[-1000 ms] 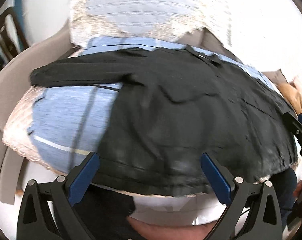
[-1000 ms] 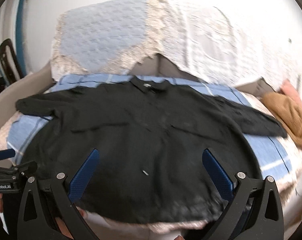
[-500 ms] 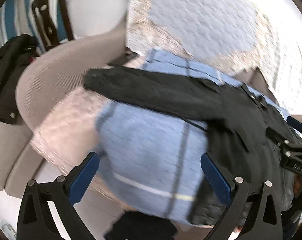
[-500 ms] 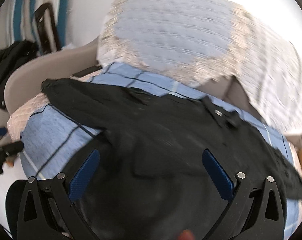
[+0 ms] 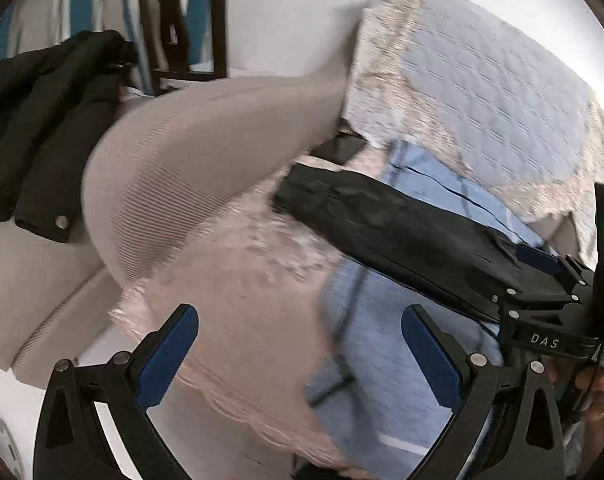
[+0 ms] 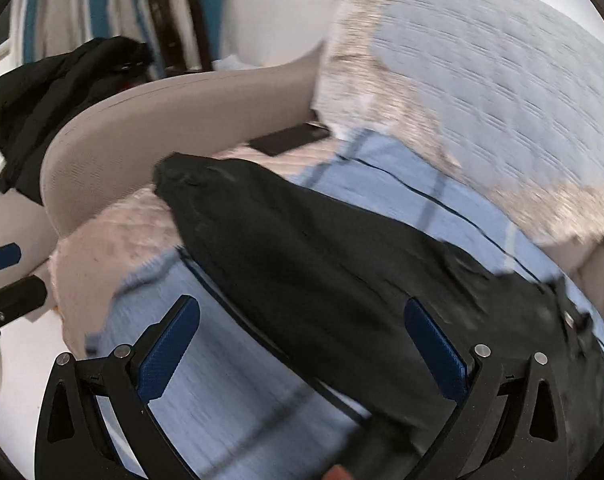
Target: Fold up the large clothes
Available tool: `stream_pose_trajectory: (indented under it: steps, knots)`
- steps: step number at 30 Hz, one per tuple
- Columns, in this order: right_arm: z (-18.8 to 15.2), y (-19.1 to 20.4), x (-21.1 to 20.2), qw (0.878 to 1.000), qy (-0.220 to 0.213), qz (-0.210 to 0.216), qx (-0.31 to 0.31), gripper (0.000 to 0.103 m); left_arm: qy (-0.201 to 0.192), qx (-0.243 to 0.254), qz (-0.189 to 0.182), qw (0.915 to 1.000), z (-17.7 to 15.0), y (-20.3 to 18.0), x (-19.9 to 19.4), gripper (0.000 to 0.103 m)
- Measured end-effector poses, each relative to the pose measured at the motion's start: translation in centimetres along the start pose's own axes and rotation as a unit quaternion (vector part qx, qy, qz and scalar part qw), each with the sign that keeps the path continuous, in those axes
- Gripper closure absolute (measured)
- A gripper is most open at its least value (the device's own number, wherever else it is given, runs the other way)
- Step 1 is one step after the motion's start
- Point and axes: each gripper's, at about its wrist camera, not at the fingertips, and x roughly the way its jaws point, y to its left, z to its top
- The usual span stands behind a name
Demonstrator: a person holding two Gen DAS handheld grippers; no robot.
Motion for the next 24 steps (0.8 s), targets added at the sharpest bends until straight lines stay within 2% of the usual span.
stream_pose_trajectory:
  steps: [3,7,9,11,14,17,20,22,23,24]
  knots:
    - [1.6,1.8,2.2,1.000,0.003,0.024,-0.015,0.008,0.001,-0.015,0.005,0.9999,0.2,1.5,0.7,0.000]
    - [3.0,4.0,4.8,0.999,-0.002,0.031,-0.041,0.008,0.022,-0.044,-0.011,0.9987,0.2,3.3,2.2,0.000]
    - [3.8,4.9,6.6,0.998,-0.002,0.032,-0.044,0.008,0.028,-0.047,-0.004,0.9985,0.0,3.7,2.7,0.000]
    - [4.4,5.6,8.0,0.998,0.001,0.023,-0.055,0.008,0.034,-0.052,-0.011,0.9980,-0.2,4.0,3.2,0.000]
    - [4.8,7.2,9.7,0.996,0.007,0.008,-0.093,0.015,0.042,-0.052,-0.015,0.9976,-0.4,4.2,4.1,0.000]
    - [5.0,8.5,11.3,0.993,0.020,0.005,-0.117,0.015,0.039,-0.040,-0.001,0.9984,-0.5,4.2,4.5,0.000]
    - [5.3,9.5,12.6,0.990,0.030,-0.004,-0.137,0.015,0.039,-0.054,-0.017,0.9977,-0.6,4.7,4.7,0.000]
    - [5.3,10.4,13.4,0.986,0.036,-0.023,-0.161,0.015,0.040,-0.053,-0.013,0.9977,-0.6,4.8,4.9,0.000]
    - [5.3,10.8,13.9,0.984,0.038,-0.033,-0.172,0.016,0.040,-0.054,-0.016,0.9976,-0.7,4.8,5.0,0.000]
    - [5.2,11.2,14.3,0.982,0.039,-0.040,-0.180,0.024,0.042,-0.059,-0.022,0.9972,-0.7,4.9,5.2,0.000]
